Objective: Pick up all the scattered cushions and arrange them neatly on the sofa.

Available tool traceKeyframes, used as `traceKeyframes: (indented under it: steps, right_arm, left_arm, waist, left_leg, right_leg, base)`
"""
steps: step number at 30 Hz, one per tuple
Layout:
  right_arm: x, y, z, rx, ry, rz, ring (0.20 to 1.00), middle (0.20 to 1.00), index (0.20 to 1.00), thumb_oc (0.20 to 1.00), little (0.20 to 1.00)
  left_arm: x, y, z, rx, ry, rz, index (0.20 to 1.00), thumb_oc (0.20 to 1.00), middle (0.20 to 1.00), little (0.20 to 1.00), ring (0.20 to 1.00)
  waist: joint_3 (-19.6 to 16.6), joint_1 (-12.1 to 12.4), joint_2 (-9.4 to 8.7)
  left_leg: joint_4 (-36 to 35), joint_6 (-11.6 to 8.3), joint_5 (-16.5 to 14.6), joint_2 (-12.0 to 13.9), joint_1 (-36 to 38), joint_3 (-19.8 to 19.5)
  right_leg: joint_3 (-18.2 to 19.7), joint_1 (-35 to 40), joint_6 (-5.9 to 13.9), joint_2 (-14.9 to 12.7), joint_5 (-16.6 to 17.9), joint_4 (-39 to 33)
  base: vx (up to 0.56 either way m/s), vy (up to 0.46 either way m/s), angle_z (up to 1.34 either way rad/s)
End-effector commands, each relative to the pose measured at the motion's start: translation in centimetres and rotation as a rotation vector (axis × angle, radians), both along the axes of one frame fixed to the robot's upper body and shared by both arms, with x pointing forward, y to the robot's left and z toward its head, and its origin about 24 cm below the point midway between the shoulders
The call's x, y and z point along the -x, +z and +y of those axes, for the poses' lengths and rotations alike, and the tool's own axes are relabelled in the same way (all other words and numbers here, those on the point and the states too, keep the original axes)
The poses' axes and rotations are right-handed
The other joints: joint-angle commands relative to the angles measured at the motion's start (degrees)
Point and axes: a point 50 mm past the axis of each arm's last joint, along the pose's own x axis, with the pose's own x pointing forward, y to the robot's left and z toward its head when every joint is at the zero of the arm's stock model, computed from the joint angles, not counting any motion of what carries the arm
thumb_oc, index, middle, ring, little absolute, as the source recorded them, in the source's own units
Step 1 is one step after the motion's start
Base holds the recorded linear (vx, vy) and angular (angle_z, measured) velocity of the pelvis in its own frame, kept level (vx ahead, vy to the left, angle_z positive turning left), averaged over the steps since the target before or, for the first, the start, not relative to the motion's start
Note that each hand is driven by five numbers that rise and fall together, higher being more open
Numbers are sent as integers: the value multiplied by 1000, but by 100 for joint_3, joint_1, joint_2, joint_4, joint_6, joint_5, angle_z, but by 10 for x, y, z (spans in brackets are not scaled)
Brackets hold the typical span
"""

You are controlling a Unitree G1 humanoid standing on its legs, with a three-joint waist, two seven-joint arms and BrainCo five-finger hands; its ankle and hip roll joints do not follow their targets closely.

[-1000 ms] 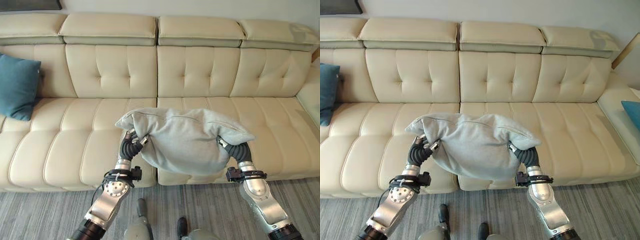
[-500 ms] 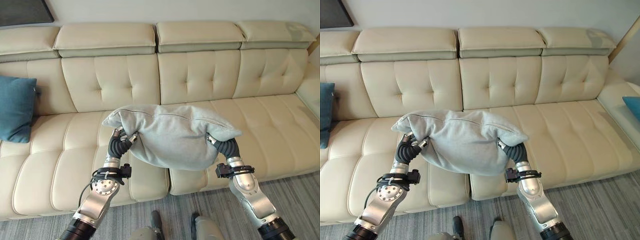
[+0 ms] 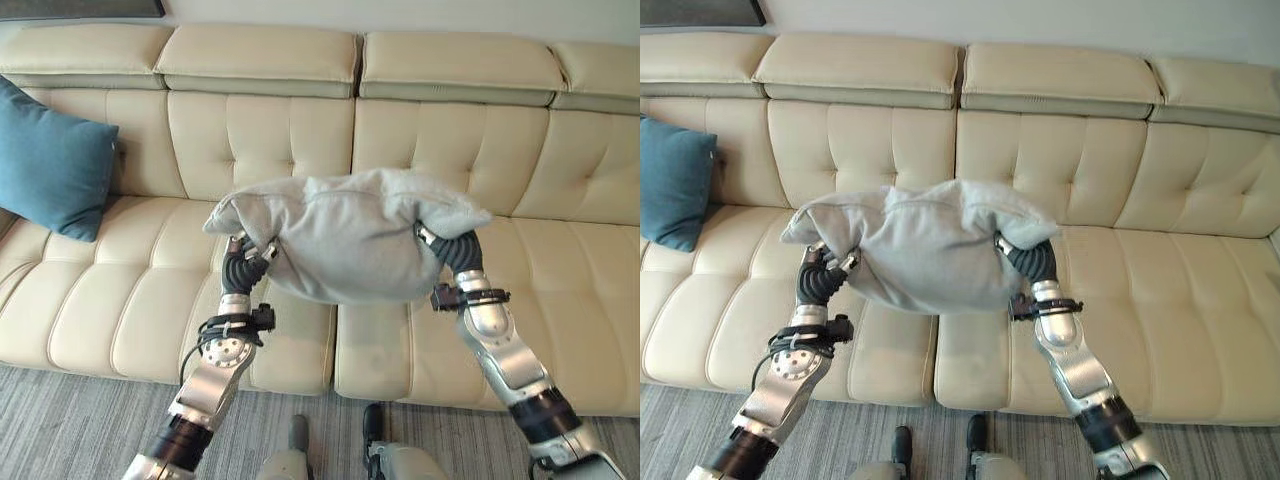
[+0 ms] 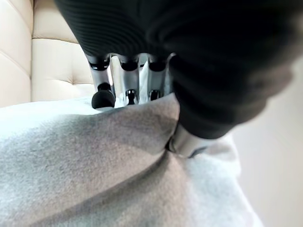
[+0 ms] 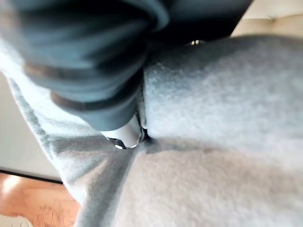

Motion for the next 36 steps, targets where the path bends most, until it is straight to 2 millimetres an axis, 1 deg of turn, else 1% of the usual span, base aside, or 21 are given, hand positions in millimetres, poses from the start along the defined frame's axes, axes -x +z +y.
traceKeyframes:
  steps: [1,7,9,11,13,14,15,16,17,20,22,23,24,25,26,28,29,30,31,33,36]
  right_arm:
    - [-1,70,69,-94,236,-306,200,200,200,200,200]
    - [-43,101,62,-23,100,-303,200,200,200,200,200]
    - [-56,117,55,10,45,-315,200,200,200,200,200]
    - [-71,147,44,86,-50,-362,200,200,200,200,200]
    - [-73,153,42,97,-70,-370,200,200,200,200,200]
    - [-76,166,39,142,-103,-396,200,200,200,200,200]
    - [-77,171,36,159,-124,-403,523,523,523,523,523]
    - [-77,172,36,159,-124,-404,959,959,959,959,959]
    - [-80,182,33,197,-157,-414,1000,1000,1000,1000,1000]
    - [-82,191,28,224,-182,-419,1000,1000,1000,1000,1000]
    - [-82,201,21,219,-209,-429,1000,1000,1000,1000,1000]
    - [-82,206,12,193,-224,-425,1000,1000,1000,1000,1000]
    - [-82,206,12,193,-223,-424,1000,1000,1000,1000,1000]
    - [-80,210,-2,146,-240,-423,1000,1000,1000,1000,1000]
    - [-79,210,-10,128,-250,-424,1000,1000,1000,1000,1000]
    - [-79,211,-10,128,-249,-425,1000,1000,1000,1000,1000]
    - [-76,210,-24,103,-262,-431,1000,1000,1000,1000,1000]
    - [-74,210,-33,83,-272,-434,1000,1000,1000,1000,1000]
    - [-71,202,-53,25,-291,-420,1000,1000,1000,1000,1000]
    - [-69,198,-61,-11,-293,-413,1000,1000,1000,1000,1000]
    - [-64,176,-88,-64,-310,-361,1000,1000,1000,1000,1000]
  left_arm:
    - [-19,71,-53,-55,-185,-322,200,200,200,200,200]
    - [-57,106,-58,-134,-101,-370,200,200,200,200,200]
    - [-69,120,-58,-178,-66,-385,200,200,200,200,200]
    - [-86,144,-54,-246,8,-415,200,200,200,200,200]
    - [-89,149,-52,-252,36,-421,200,200,200,200,200]
    - [-94,163,-47,-298,80,-445,448,448,448,448,448]
    - [-95,168,-45,-310,99,-451,1000,1000,1000,1000,1000]
    - [-95,169,-45,-310,99,-452,1000,1000,1000,1000,1000]
    - [-99,181,-40,-342,127,-465,1000,1000,1000,1000,1000]
    - [-100,191,-30,-364,147,-474,1000,1000,1000,1000,1000]
    - [-100,202,-19,-356,169,-484,1000,1000,1000,1000,1000]
    - [-99,208,-7,-351,180,-483,1000,1000,1000,1000,1000]
    - [-99,208,-7,-351,180,-482,1000,1000,1000,1000,1000]
    - [-97,210,13,-334,199,-471,1000,1000,1000,1000,1000]
    - [-95,209,24,-327,220,-465,1000,1000,1000,1000,1000]
    - [-95,210,24,-327,220,-465,1000,1000,1000,1000,1000]
    - [-92,208,45,-329,258,-451,1000,1000,1000,1000,1000]
    - [-90,205,56,-322,278,-440,1000,1000,1000,1000,1000]
    - [-85,194,78,-275,307,-402,1000,1000,1000,1000,1000]
    - [-83,189,84,-248,311,-392,1000,1000,1000,1000,1000]
    - [-73,159,108,-147,322,-331,1000,1000,1000,1000,1000]
  waist:
    - [-13,-41,-164]
    - [149,41,-113]
    - [235,75,-77]
    - [433,127,-4]
    - [471,140,11]
    - [516,153,32]
    - [516,154,42]
    - [515,153,44]
    - [537,170,65]
    - [541,182,77]
    - [549,201,83]
    - [549,205,100]
    - [556,206,101]
    - [557,214,107]
    - [550,212,107]
    - [544,209,106]
    - [511,193,96]
    - [497,181,90]
    - [440,157,78]
    - [418,155,70]
    - [328,132,59]
  left_leg:
    - [332,-72,-581,-169,-155,-101]
    - [299,-133,-312,-160,-911,-206]
    - [255,-155,-246,-159,-1054,-234]
    - [147,-204,-67,-175,-1351,-256]
    - [118,-219,-44,-181,-1396,-271]
    - [29,-242,46,-179,-1520,-291]
    - [-19,-249,83,-180,-1579,-310]
    - [-20,-249,85,-181,-1586,-311]
    - [-121,-272,169,-179,-1681,-343]
    - [-224,-292,233,-176,-1710,-362]
    - [-297,-308,281,-183,-1723,-372]
    - [-336,-318,323,-188,-1722,-385]
    - [-339,-320,304,-186,-1697,-385]
    - [-373,-332,306,-194,-1641,-391]
    - [-387,-335,303,-195,-1614,-393]
    - [-386,-333,324,-197,-1634,-395]
    - [-406,-340,311,-194,-1551,-396]
    - [-422,-342,280,-184,-1483,-391]
    - [-441,-348,279,-178,-1406,-353]
    - [-452,-349,271,-177,-1366,-336]
    - [-480,-350,229,-163,-1245,-293]
  right_leg:
    - [117,-88,615,-306,-739,345]
    - [136,-821,687,-363,-580,409]
    - [136,-983,708,-378,-575,441]
    - [122,-1351,737,-411,-513,490]
    - [118,-1412,741,-409,-531,514]
    - [119,-1575,758,-411,-497,515]
    - [110,-1659,765,-409,-486,513]
    - [108,-1668,765,-410,-486,516]
    - [83,-1792,788,-417,-453,507]
    - [65,-1839,806,-421,-429,473]
    - [61,-1853,817,-416,-402,424]
    - [55,-1845,822,-404,-360,377]
    - [55,-1829,822,-403,-387,392]
    - [60,-1763,821,-400,-390,361]
    - [56,-1733,817,-401,-387,343]
    - [54,-1744,816,-402,-358,325]
    - [67,-1668,817,-400,-362,293]
    - [73,-1614,812,-396,-386,292]
    - [91,-1514,811,-400,-353,240]
    - [99,-1467,808,-404,-346,212]
    - [136,-1341,788,-402,-342,147]
  base:
    - [-220,-11,0]
    - [-114,-2,2]
    - [-82,13,7]
    - [-126,22,5]
    - [-60,5,0]
    - [-54,-3,-2]
    - [-54,-3,-2]
    - [-47,-3,0]
    - [-35,-4,3]
    - [-17,-4,4]
    - [-4,-5,6]
    - [12,-11,5]
    - [0,0,0]
    - [0,0,0]
    - [17,-2,4]
    - [1,3,5]
    - [25,8,7]
    - [48,24,5]
    - [52,23,2]
    - [0,0,0]
    - [26,13,1]
